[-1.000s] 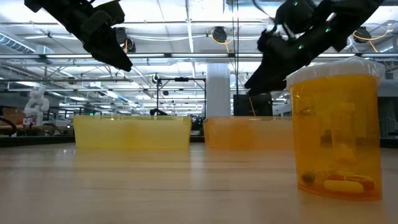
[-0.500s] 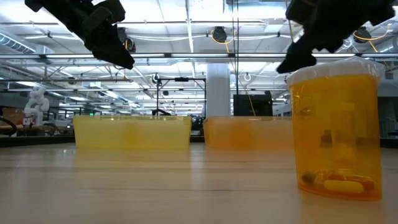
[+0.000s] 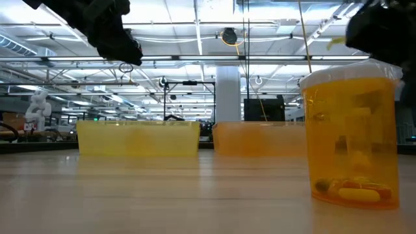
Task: Pick and place medicine bottles into bin by pill shape (circle, oval)
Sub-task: Put the small orange pill bottle into the yellow bin
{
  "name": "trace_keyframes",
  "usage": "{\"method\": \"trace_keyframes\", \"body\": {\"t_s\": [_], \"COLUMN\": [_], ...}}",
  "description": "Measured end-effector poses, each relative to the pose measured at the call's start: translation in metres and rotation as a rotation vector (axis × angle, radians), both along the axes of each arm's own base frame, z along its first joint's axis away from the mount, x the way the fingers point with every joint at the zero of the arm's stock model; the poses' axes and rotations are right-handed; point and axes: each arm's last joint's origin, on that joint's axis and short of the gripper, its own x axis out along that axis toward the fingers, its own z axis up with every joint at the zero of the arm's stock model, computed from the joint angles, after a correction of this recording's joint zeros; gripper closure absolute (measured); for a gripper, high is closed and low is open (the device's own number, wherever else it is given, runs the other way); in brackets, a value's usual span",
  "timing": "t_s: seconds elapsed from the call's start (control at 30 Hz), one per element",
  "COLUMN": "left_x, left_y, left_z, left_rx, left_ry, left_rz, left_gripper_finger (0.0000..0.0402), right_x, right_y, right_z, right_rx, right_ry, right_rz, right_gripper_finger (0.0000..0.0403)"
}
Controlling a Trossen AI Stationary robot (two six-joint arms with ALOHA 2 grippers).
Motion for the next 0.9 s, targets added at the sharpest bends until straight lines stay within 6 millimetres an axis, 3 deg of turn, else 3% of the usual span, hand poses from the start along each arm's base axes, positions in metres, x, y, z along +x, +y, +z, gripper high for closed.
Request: {"method": "trace_keyframes", "body": {"t_s": [0.17,0.3,0.6,0.9], "left_x": [0.0,0.0,0.003,0.003], "left_y": [-0.001,-0.001,0.0,0.0], "left_z": [0.0,0.0,0.006,0.006], "left_rx": [0.0,0.001,0.029,0.031], "left_ry": [0.0,-0.002,-0.06,-0.061], "left_rz": [-0.003,-0.003,0.002,0.001], "left_gripper_finger": [0.017,0.017,0.017,0.017], "right_x": [-0.014,-0.024,-0.026,-0.013], "right_y": [0.003,0.0,-0.002,0.006], "right_z": [-0.031,-0.044,-0.06,-0.074], "right_rx": [0.036,0.055,-0.032,-0.037], "right_ry": [-0.181,-0.299,-0.239,-0.252], "right_rz": [0.088,0.077,0.062,0.105], "right_gripper_finger": [0.014,0.014,0.014,0.014]}}
